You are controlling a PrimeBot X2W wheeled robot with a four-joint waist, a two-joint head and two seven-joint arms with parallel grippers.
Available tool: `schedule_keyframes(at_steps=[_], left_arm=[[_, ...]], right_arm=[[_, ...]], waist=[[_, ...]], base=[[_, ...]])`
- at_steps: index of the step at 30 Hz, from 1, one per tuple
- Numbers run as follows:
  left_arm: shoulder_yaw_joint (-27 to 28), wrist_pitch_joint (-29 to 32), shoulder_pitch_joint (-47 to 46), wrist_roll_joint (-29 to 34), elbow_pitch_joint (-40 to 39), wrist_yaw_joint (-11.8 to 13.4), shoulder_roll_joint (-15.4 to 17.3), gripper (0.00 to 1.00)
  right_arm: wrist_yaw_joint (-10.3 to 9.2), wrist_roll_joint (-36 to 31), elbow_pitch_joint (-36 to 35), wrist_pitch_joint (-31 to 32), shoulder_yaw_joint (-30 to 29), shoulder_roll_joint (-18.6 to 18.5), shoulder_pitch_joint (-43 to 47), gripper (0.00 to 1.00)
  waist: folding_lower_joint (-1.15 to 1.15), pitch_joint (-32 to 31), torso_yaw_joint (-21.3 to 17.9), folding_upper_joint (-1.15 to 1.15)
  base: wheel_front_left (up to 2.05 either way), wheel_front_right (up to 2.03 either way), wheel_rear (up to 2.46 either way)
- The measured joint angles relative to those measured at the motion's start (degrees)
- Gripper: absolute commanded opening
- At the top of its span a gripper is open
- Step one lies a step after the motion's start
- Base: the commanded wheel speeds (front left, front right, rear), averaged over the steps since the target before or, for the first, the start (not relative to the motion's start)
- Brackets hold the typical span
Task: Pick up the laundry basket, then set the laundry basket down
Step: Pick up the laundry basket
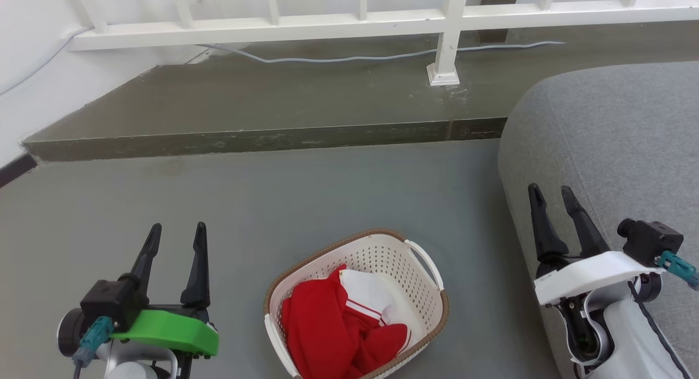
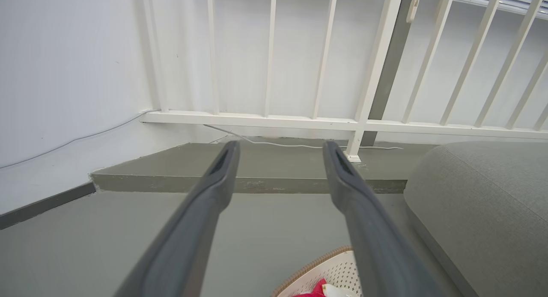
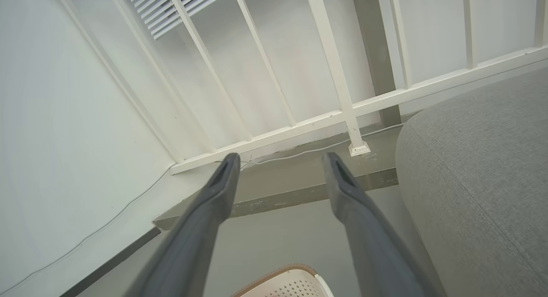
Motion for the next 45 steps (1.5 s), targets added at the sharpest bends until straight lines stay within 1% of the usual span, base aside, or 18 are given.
schedule_keyframes(at_steps=[12,28,30,37,43,45], left_arm=[[1.0,0.0,0.0,-0.2,0.1,-0.4,-0.2,1.00],[0.9,0.0,-0.8,-1.3,2.0,-0.6,-0.4,1.00],[0.9,0.0,-1.5,-2.0,2.9,-1.0,-0.4,1.00],[0.7,0.0,-2.9,-5.3,7.7,-1.0,-0.6,1.00],[0.5,0.8,-7.1,-8.5,12.4,-1.0,-0.7,1.00],[0.6,1.5,-8.3,-10.6,14.1,-1.1,-0.7,1.00]], right_arm=[[0.01,-1.1,0.4,0.0,-0.1,0.5,-0.3,1.00],[0.25,-1.6,-0.3,0.0,-0.7,0.8,-2.5,1.00],[0.26,-1.6,-0.5,0.0,-0.8,0.8,-3.0,1.00],[0.51,-1.7,-1.6,0.0,-0.8,1.0,-5.0,1.00],[0.51,-2.0,-2.3,0.0,-0.6,1.5,-7.3,1.00],[0.51,-2.0,-2.5,0.0,-0.5,1.7,-8.1,1.00]], waist=[[0.00,1.1,-0.5,0.00],[0.00,7.5,-2.4,0.00],[0.00,8.5,-2.6,0.00],[0.00,12.8,-3.1,0.00],[0.00,16.8,-3.6,0.00],[0.00,18.2,-3.8,0.00]], base=[[0.00,0.00,0.00],[0.00,0.00,0.00],[0.00,0.00,0.00],[0.00,0.00,0.00],[0.00,0.00,0.00],[0.00,0.00,0.00]])
